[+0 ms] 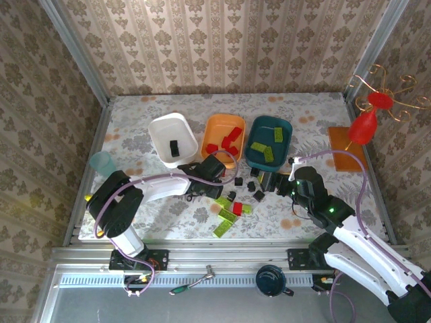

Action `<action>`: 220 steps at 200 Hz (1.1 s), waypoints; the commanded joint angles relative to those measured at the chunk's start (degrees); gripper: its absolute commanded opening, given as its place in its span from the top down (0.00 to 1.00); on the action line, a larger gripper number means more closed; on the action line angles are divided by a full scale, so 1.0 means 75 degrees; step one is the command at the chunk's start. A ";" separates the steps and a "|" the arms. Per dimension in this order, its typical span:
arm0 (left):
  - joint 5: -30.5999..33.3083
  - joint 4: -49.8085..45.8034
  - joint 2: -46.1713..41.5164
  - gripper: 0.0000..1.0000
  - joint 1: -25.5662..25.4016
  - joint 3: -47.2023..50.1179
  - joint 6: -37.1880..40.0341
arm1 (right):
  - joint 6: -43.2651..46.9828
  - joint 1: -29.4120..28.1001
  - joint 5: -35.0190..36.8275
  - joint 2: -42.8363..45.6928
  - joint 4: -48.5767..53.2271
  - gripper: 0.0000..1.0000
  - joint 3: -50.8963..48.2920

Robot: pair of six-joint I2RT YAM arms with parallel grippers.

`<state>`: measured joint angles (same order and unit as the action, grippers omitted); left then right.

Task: Sort the legos into containers by color
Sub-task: Pick up the lego from the center of the table, then place the lego in the container.

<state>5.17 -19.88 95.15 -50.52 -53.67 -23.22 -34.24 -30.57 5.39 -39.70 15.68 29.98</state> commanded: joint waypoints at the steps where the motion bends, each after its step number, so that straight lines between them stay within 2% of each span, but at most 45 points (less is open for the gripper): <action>1: 0.0020 -0.0046 0.0302 0.53 0.0047 -0.0072 0.0088 | 0.0100 0.0045 -0.0038 0.0083 0.0084 0.20 -0.0059; 42: 0.0037 0.0081 0.0310 0.53 0.0015 0.0290 -0.0026 | 0.0112 0.0056 -0.0028 0.0065 0.0036 0.19 -0.0067; 78: -0.0044 0.0152 -0.0163 0.66 -0.0102 0.0316 -0.0073 | 0.0077 0.0068 -0.0018 0.0032 -0.0009 0.19 -0.0118; 115: -0.0182 -0.0198 -0.0914 0.68 -0.0374 -0.0330 -0.0111 | 0.0030 0.0091 0.0055 0.0159 0.0019 0.19 -0.0172; 140: -0.0408 -0.0177 -0.1049 0.66 -0.0331 -0.1245 0.0022 | -0.0004 0.0094 0.0141 0.0293 0.0083 0.19 -0.0247; 173: -0.0902 -0.0059 0.0213 0.66 -0.0213 -0.3367 0.0377 | -0.0052 0.0112 0.0297 0.0406 0.0237 0.19 -0.0281; 220: -0.1511 -0.0360 0.3166 0.67 0.0015 -0.6682 0.0504 | -0.0032 0.0138 0.0398 0.0546 0.0641 0.19 -0.0259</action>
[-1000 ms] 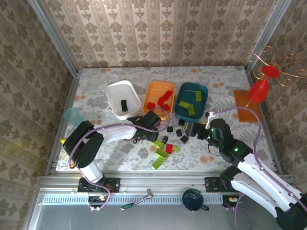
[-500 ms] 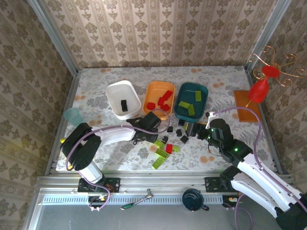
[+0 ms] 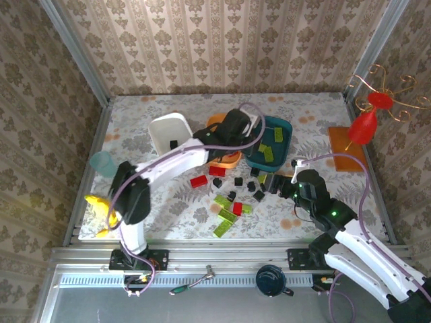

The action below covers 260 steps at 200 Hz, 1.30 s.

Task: Sort the legos into containers by color
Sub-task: Place the lego in the container, then pick up the lego from the bottom-center of the table.

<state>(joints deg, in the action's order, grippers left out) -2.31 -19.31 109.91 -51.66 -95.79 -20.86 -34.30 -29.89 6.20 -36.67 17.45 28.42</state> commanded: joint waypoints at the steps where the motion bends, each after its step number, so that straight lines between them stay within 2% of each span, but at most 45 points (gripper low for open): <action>1: -0.0520 -0.0448 0.1258 0.67 0.0176 -0.1132 0.0185 | -0.0021 0.0048 0.0289 0.0142 0.0416 0.19 -0.0052; 38: -0.0896 -0.0965 0.3064 0.66 0.0447 -0.3166 -0.0192 | 0.0050 0.0054 0.0185 0.0261 0.0670 0.19 0.0042; 53: -0.0980 -0.1109 0.3498 0.61 0.0494 -0.3733 -0.0359 | 0.0062 0.0059 0.0136 0.0257 0.0708 0.19 0.0049; 74: -0.1049 -0.1040 0.3610 0.48 0.0503 -0.4011 -0.0533 | 0.0051 0.0059 0.0050 0.0217 0.0698 0.19 0.0017; 98: -0.1140 -0.0750 0.3136 0.38 0.0497 -0.3758 -0.0651 | 0.0039 0.0059 -0.0074 0.0100 0.0622 0.19 -0.0069; 128: -0.1125 0.0329 0.1517 0.32 0.0496 -0.1958 -0.0757 | 0.0259 0.0048 -0.0795 -0.0296 0.0193 0.22 -0.0122; 153: -0.0882 0.1653 -0.0422 0.28 0.0487 0.0602 -0.0977 | 0.0478 -0.0078 -0.1448 -0.1197 -0.0216 0.24 -0.0001; 179: -0.0155 0.2554 -0.2501 0.23 0.0428 0.3111 -0.1121 | 0.0691 -0.0588 -0.1526 -0.2408 -0.0611 0.29 0.0264; 213: 0.0749 0.2562 -0.4791 0.15 0.0240 0.5404 -0.1240 | 0.0812 -0.1331 -0.1297 -0.3919 -0.1051 0.30 0.0869; 239: 0.1315 0.2121 -0.6054 0.07 0.0028 0.6483 -0.1386 | 0.0929 -0.1819 -0.0977 -0.4855 -0.1240 0.30 0.1392; 244: 0.1425 0.2029 -0.6270 0.01 -0.0015 0.6646 -0.1401 | 0.0976 -0.1911 -0.0889 -0.5045 -0.1229 0.30 0.1501; 260: 0.1623 0.1765 -0.6874 0.00 -0.0087 0.7106 -0.1490 | 0.1112 -0.2059 -0.0726 -0.5668 -0.1101 0.31 0.1888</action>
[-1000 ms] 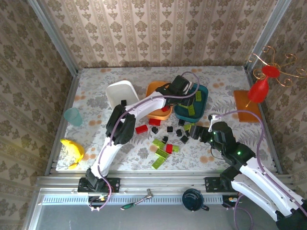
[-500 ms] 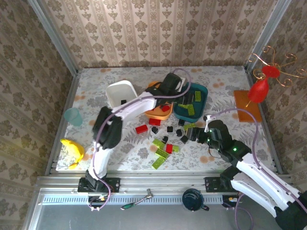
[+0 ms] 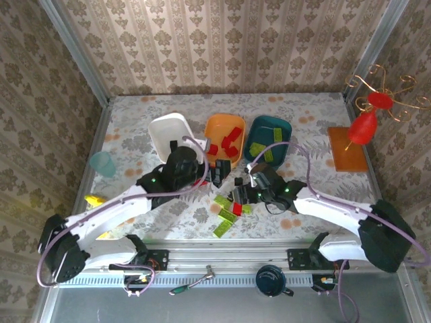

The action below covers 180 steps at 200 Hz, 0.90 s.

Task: Sort the legos into containers by color
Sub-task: Pick up the lego from the bottom-center of the table.

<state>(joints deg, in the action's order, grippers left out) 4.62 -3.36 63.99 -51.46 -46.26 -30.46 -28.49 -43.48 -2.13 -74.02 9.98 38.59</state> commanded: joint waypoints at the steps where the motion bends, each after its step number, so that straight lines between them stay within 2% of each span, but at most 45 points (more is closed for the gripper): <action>1: 0.0715 -0.0385 -0.0786 0.00 -0.0124 0.0529 -0.0219 | 0.0345 -0.0253 0.0393 -0.0700 -0.0096 0.31 0.0559; 22: 0.0970 -0.0773 -0.1492 0.00 -0.0147 0.0980 -0.0343 | 0.0412 -0.0317 0.0479 -0.1641 0.0142 0.34 0.1054; 61: 0.1157 -0.1107 -0.2551 0.00 -0.0180 0.1746 -0.0598 | 0.0335 -0.0482 0.0814 -0.2590 0.0238 0.34 0.1651; 97: 0.1222 -0.1435 -0.3062 0.00 -0.0176 0.2083 -0.0768 | 0.0184 -0.0495 0.1081 -0.2996 0.0474 0.38 0.1863; 133: 0.1292 -0.1657 -0.3322 0.00 -0.0168 0.2234 -0.0803 | 0.0113 -0.0554 0.0759 -0.3135 0.0335 0.40 0.1759; 152: 0.1312 -0.1693 -0.3375 0.00 -0.0168 0.2288 -0.0814 | 0.0107 -0.0589 0.0630 -0.3152 0.0247 0.45 0.1694; 180: 0.1349 -0.1742 -0.3363 0.00 -0.0165 0.2301 -0.0779 | 0.0119 -0.0589 0.0506 -0.3074 0.0129 0.56 0.1609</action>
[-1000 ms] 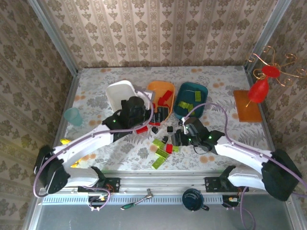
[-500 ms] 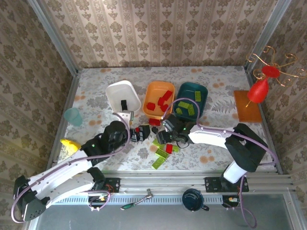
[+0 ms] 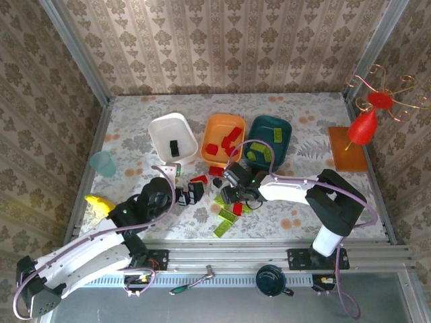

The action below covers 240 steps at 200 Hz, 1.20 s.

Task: Sort the legos into containers by color
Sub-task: Pick up the lego from the bottom-center of the table, then pick up the lego from the center of the table.

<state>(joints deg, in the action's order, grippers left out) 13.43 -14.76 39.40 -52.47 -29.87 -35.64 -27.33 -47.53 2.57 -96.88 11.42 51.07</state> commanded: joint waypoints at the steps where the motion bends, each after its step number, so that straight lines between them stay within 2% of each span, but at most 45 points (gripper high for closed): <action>1: 0.0170 -0.0222 -0.0085 0.00 -0.0033 0.0115 -0.0082 | -0.0035 -0.0050 -0.0120 -0.0017 -0.0067 0.57 -0.0057; 31: 0.0254 -0.0306 -0.0227 0.00 -0.0035 0.0150 -0.0065 | 0.0043 -0.0046 0.0015 0.0448 -0.0143 0.66 -0.0165; 66: 0.0408 -0.0815 -0.0612 0.00 -0.0023 0.0177 -0.0076 | 0.0386 -0.0041 -0.0198 0.1336 -0.0058 0.69 0.0233; 85: 0.0494 -0.1132 -0.0869 0.00 -0.0011 0.0238 -0.0155 | 0.0598 -0.0029 -0.0571 0.1262 -0.0224 0.69 0.0831; 108: 0.0441 -0.1266 -0.1160 0.00 -0.0011 0.0376 -0.0251 | 0.0747 -0.0033 -0.1036 0.0413 -0.0566 0.69 0.1896; 139: 0.0321 -0.1378 -0.1349 0.02 -0.0029 0.0467 -0.0367 | 0.0735 0.0120 -0.1514 -0.1338 -0.0878 0.69 0.3779; 194: 0.0172 -0.1663 -0.1350 0.03 -0.0094 0.0513 -0.0526 | 0.0067 0.0644 -0.2103 -0.4291 -0.0038 0.69 0.7657; 206: 0.0132 -0.1691 -0.1345 0.03 -0.0088 0.0542 -0.0556 | -0.0047 0.0718 -0.2220 -0.4802 0.0257 0.65 0.8408; 224: -0.0055 -0.1590 -0.1304 0.03 -0.0102 0.0617 -0.0545 | -0.0204 0.0816 -0.2378 -0.5292 0.0548 0.46 0.9165; 240: -0.0298 -0.1487 -0.1146 0.03 -0.0107 0.0609 -0.0429 | -0.0304 0.0897 -0.2370 -0.5152 0.0458 0.34 0.9081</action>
<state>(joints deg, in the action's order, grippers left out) 13.98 -25.78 29.95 -52.86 -25.87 -38.83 -27.35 -41.36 -12.69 -135.85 11.68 116.95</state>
